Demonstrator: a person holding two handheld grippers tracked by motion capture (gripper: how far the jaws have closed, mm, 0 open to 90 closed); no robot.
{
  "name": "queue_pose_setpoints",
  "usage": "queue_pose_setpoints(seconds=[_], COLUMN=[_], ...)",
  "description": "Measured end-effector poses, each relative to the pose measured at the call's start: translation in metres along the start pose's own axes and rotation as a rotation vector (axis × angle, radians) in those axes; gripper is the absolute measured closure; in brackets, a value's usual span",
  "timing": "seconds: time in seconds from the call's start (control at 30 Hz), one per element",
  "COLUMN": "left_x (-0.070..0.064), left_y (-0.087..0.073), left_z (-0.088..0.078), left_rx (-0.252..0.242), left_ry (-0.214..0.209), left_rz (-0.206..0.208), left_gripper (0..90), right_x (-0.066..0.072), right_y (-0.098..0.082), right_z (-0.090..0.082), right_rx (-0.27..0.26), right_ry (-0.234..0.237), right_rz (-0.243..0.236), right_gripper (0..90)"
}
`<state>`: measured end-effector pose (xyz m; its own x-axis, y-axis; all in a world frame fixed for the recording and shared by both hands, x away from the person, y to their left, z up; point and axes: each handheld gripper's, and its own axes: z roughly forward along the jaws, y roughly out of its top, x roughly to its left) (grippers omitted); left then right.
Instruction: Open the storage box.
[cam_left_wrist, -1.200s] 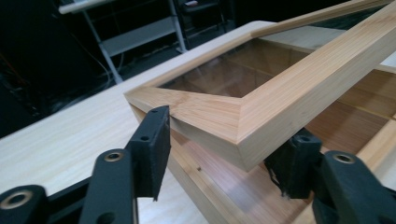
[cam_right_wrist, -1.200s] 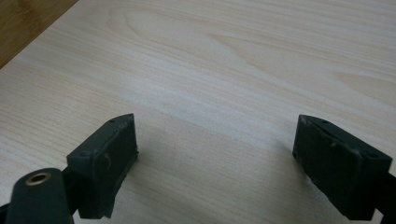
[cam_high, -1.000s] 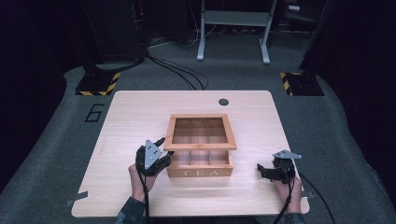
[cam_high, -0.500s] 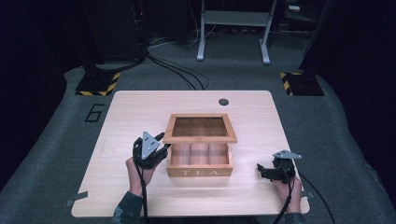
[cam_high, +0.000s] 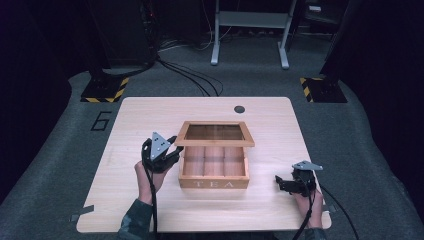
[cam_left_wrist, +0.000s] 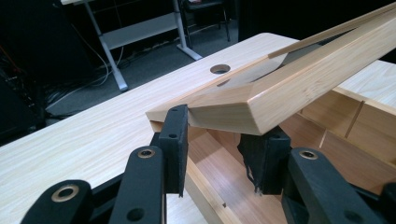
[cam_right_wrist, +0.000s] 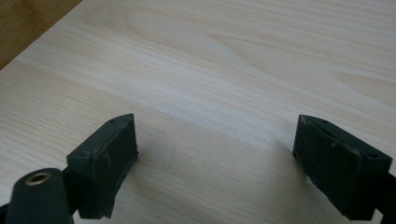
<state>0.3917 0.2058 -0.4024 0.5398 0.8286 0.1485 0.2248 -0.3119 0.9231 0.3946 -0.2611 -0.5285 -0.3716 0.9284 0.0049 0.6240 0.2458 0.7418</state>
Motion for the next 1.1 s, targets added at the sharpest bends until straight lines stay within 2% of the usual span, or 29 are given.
queue_pose_setpoints(seconds=[0.47, 1.1], left_x=[0.016, 0.033], left_y=[0.026, 0.051], left_z=[0.005, 0.015], left_rx=[0.037, 0.057], left_ry=[-0.035, -0.061], left_rz=[-0.008, -0.006], left_gripper=[62.6, 62.9], right_x=[0.000, 0.000], right_y=[0.000, 0.000], right_z=[0.000, 0.000], right_rx=[-0.001, -0.001], right_ry=[0.000, 0.000], right_rz=[0.004, 0.006], right_gripper=[13.1, 13.1])
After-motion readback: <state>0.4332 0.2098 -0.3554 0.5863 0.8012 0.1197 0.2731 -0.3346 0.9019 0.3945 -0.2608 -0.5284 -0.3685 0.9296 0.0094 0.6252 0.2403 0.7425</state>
